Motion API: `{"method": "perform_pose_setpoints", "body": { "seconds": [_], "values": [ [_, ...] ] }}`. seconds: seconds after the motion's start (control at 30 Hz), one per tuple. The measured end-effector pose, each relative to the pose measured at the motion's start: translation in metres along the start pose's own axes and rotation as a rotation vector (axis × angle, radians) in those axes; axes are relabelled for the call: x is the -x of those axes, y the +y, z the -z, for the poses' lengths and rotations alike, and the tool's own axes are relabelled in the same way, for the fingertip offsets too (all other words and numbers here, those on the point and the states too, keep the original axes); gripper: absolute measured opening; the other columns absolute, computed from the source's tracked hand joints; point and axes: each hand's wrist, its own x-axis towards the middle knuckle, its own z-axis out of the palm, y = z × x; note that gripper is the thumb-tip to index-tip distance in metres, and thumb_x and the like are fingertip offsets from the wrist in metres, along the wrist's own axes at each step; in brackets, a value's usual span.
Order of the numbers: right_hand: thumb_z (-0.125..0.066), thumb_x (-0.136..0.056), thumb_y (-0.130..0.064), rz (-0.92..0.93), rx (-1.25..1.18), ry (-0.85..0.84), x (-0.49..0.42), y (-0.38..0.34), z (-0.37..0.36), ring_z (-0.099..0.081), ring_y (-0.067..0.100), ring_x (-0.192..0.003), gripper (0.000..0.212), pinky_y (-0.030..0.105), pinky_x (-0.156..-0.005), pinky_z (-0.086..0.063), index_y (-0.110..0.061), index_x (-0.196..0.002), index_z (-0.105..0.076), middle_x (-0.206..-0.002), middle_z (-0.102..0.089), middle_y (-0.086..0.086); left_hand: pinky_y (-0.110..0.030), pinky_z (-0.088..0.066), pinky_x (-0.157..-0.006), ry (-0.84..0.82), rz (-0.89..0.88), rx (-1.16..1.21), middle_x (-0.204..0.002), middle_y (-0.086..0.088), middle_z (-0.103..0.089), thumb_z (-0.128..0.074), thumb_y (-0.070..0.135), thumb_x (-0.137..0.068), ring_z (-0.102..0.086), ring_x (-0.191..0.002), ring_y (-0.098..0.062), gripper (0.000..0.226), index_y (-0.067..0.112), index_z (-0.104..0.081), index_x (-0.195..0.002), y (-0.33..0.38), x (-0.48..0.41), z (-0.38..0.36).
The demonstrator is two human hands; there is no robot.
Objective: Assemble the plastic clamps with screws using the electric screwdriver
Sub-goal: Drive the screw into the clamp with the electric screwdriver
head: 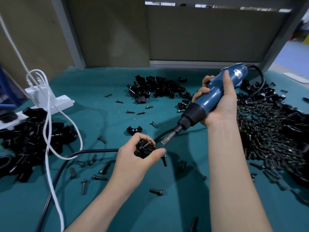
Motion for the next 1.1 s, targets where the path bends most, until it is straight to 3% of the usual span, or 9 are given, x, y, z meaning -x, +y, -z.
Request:
{"method": "perform_pose_setpoints", "body": {
  "seconds": [0.1, 0.33, 0.53, 0.73, 0.97, 1.1],
  "values": [
    [-0.064, -0.089, -0.041, 0.001, 0.016, 0.015, 0.002, 0.002, -0.004, -0.048, 0.006, -0.047, 0.025, 0.018, -0.054, -0.043, -0.019, -0.087, -0.052, -0.078, -0.065, -0.005, -0.012, -0.038, -0.052, -0.007, 0.008, 0.008, -0.060, 0.013, -0.059, -0.084, 0.024, -0.071, -0.045, -0.053, -0.004, 0.028, 0.024, -0.056, -0.075, -0.001, 0.001, 0.000],
    [-0.062, -0.090, -0.045, 0.039, 0.083, 0.041, 0.006, 0.010, -0.019, -0.047, 0.007, -0.045, 0.029, 0.019, -0.052, -0.043, -0.019, -0.092, -0.051, -0.077, -0.064, -0.005, -0.012, -0.040, -0.055, -0.039, 0.013, 0.023, -0.068, 0.009, -0.068, -0.081, 0.019, -0.074, -0.050, -0.054, -0.003, 0.032, 0.027, -0.050, -0.073, 0.000, 0.001, 0.000],
    [-0.062, -0.090, -0.043, 0.065, 0.093, 0.021, 0.007, 0.015, -0.026, -0.048, 0.008, -0.045, 0.026, 0.020, -0.052, -0.042, -0.019, -0.090, -0.050, -0.076, -0.064, -0.005, -0.018, -0.038, -0.054, -0.006, 0.021, 0.040, -0.071, -0.001, -0.073, -0.081, 0.028, -0.074, -0.047, -0.055, -0.007, 0.034, 0.028, -0.047, -0.070, 0.002, 0.001, 0.000],
    [-0.062, -0.090, -0.041, 0.110, 0.104, 0.011, 0.009, 0.016, -0.029, -0.048, 0.008, -0.045, 0.024, 0.020, -0.049, -0.042, -0.020, -0.090, -0.051, -0.074, -0.065, -0.005, -0.009, -0.037, -0.052, -0.031, 0.029, 0.052, -0.067, -0.001, -0.073, -0.075, 0.016, -0.082, -0.052, -0.051, 0.002, 0.030, 0.012, -0.045, -0.077, 0.003, 0.002, -0.001],
    [-0.062, -0.091, -0.035, 0.152, 0.119, 0.000, 0.010, 0.016, -0.030, -0.047, 0.008, -0.045, 0.019, 0.020, -0.047, -0.042, -0.020, -0.084, -0.052, -0.070, -0.063, -0.005, -0.032, -0.051, -0.059, -0.046, 0.047, 0.003, -0.065, -0.001, -0.072, -0.072, 0.020, -0.085, -0.059, -0.062, -0.023, 0.027, 0.011, -0.047, -0.081, 0.002, 0.002, -0.001],
    [-0.062, -0.091, -0.035, 0.145, 0.108, -0.012, 0.011, 0.018, -0.029, -0.047, 0.008, -0.045, 0.019, 0.020, -0.048, -0.042, -0.020, -0.083, -0.053, -0.071, -0.062, -0.005, -0.014, -0.040, -0.049, -0.038, 0.018, -0.004, -0.060, 0.000, -0.071, -0.068, 0.017, -0.087, -0.046, -0.051, -0.010, 0.025, 0.008, -0.047, -0.080, 0.003, 0.003, -0.001]
  ]
}}
